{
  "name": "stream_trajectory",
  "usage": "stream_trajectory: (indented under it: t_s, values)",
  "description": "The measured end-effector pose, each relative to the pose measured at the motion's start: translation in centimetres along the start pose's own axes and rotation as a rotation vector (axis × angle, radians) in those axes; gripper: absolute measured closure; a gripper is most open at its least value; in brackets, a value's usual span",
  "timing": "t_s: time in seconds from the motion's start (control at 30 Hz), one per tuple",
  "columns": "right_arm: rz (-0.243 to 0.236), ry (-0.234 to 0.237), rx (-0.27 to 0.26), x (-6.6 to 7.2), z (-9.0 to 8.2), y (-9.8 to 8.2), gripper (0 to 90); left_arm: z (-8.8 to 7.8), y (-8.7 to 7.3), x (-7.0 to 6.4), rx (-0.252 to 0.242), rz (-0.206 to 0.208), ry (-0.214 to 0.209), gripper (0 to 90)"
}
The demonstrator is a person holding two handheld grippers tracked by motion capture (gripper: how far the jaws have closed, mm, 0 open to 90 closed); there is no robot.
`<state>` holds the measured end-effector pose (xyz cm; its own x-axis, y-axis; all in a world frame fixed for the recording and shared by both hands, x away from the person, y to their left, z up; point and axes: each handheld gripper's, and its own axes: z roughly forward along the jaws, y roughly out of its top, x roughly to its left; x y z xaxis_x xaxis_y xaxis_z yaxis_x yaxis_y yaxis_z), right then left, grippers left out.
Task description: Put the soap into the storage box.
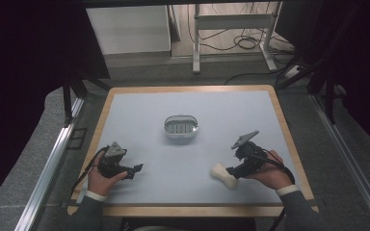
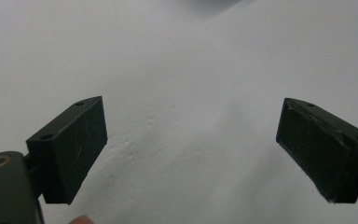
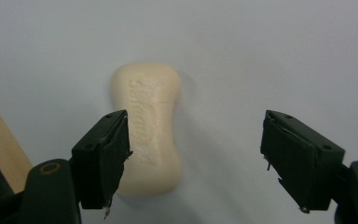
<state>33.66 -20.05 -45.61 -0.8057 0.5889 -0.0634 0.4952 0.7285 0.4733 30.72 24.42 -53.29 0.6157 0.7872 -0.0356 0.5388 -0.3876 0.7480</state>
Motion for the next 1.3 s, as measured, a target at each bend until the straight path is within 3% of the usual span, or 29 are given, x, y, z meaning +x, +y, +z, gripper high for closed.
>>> stream_trajectory:
  t_s: [0.2,0.33,0.67,0.8,1.03,1.3]
  values:
    - [-0.026,0.028,0.048,1.0,1.5,0.5,23.5,-0.1,-0.1,0.1,-0.002,-0.003,0.002,9.1]
    - [-0.033,0.046,0.115,1.7,2.8,0.7,24.0,0.0,-0.1,0.1,0.003,-0.002,0.001,9.1]
    - [-0.039,0.030,0.190,2.8,4.2,1.4,29.6,0.0,-0.1,0.1,0.002,0.001,0.003,9.1]
    - [-0.042,0.023,0.206,2.9,4.6,1.5,31.9,0.0,-0.2,0.2,0.004,0.000,0.004,9.1]
    - [-0.045,-0.002,0.247,3.4,5.1,1.7,47.4,-0.2,-0.3,0.4,0.000,-0.007,0.007,9.0]
    - [-0.017,0.021,0.271,3.2,5.2,1.9,49.5,-0.1,-0.2,0.3,0.002,-0.004,0.007,9.0]
